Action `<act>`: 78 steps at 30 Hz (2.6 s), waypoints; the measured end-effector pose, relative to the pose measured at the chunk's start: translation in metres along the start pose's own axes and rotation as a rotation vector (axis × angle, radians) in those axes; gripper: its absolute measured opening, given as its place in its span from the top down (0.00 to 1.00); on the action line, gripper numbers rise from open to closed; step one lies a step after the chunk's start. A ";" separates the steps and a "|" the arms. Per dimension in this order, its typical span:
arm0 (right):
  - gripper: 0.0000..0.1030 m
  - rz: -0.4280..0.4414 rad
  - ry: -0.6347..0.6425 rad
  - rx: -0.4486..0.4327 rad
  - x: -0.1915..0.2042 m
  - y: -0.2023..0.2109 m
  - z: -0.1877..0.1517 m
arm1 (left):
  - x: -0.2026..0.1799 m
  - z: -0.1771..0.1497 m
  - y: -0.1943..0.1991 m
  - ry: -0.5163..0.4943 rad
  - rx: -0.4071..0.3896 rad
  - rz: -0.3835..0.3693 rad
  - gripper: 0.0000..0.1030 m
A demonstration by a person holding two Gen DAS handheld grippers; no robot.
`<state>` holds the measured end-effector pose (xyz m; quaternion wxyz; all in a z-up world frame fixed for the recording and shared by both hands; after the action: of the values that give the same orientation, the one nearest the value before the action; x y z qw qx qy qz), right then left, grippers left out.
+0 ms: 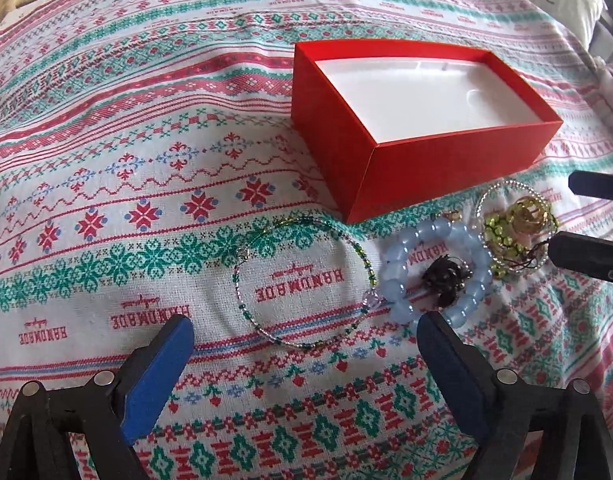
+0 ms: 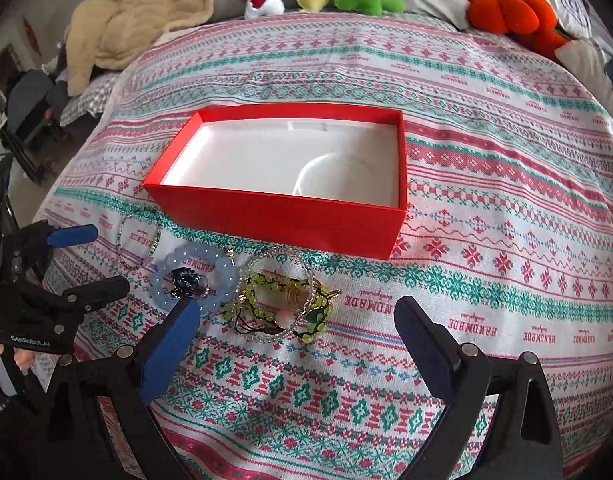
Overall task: Organize jewelry
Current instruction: 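Grasp the thin beaded bracelet with the left tool while the right tool grasps the silver bracelet, then lower both bracelets into the red box while both tools open to release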
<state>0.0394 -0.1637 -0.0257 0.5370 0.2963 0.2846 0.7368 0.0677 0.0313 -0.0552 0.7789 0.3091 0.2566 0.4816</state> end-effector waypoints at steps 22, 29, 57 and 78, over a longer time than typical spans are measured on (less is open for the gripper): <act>0.39 -0.023 0.328 0.016 0.026 -0.040 -0.011 | 0.003 0.008 -0.020 -0.104 -0.034 -0.003 0.39; 0.58 -0.009 0.331 0.013 0.029 -0.037 -0.010 | 0.011 0.009 -0.012 -0.075 -0.051 -0.014 0.65; 0.97 0.085 -0.009 -0.011 -0.008 -0.011 0.016 | 0.021 0.017 0.017 0.045 -0.064 -0.027 0.94; 0.97 0.075 -0.001 -0.184 0.007 0.041 0.071 | -0.031 0.067 0.038 -0.027 -0.174 -0.058 0.94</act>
<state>0.0649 -0.1604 0.0527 0.5342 0.2566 0.2042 0.7791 0.0798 0.0009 0.0210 0.8199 0.2392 0.2121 0.4749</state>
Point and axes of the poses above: each gripper's, at about its wrist camera, not at the fingertips, and y roughly against the way its jaws point, x to its left, z to its top, the point moved 2 cm from there along -y, roughly the way its jaws point, and after that the axes turned 14 degrees about -x, right-handed, at the moved point
